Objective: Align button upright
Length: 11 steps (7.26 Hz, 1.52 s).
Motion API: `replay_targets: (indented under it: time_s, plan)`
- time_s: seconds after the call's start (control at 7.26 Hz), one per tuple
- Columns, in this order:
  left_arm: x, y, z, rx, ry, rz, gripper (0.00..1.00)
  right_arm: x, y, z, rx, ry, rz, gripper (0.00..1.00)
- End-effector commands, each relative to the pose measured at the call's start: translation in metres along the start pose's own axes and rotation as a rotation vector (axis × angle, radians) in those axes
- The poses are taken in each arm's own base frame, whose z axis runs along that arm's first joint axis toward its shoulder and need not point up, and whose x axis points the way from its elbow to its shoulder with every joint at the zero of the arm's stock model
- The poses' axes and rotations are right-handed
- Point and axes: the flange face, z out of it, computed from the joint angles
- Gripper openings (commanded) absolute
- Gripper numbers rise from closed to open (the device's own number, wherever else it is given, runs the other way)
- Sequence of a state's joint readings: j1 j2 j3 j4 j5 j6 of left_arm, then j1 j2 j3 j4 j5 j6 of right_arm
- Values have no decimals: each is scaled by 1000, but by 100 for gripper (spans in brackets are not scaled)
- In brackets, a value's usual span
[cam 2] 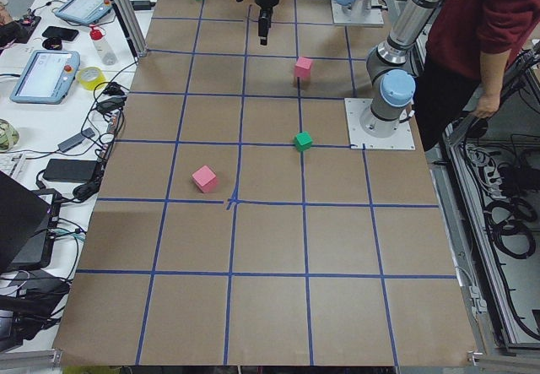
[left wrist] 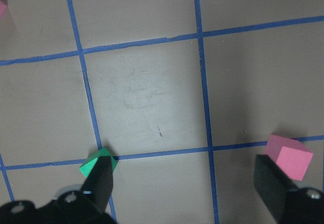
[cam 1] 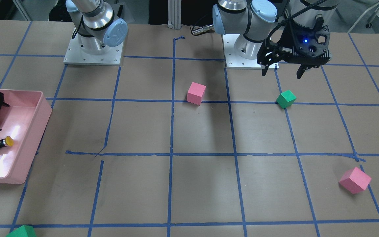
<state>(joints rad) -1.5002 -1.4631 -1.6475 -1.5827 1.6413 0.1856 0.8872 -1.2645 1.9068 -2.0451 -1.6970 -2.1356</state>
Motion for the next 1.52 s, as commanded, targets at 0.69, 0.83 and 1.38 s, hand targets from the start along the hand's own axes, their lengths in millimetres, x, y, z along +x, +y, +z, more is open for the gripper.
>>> replay_targets:
  time_s: [0.69, 0.83, 1.38]
  plan:
    - [-2, 10, 6, -18, -36, 1, 100, 23, 15, -11, -75, 148, 21, 100]
    - [-2, 11, 6, -19, -39, 1, 100, 25, 17, -9, -73, 145, 20, 100]
    - [-3, 12, 6, -22, -57, 1, 100, 37, 22, -18, -59, 182, -34, 100]
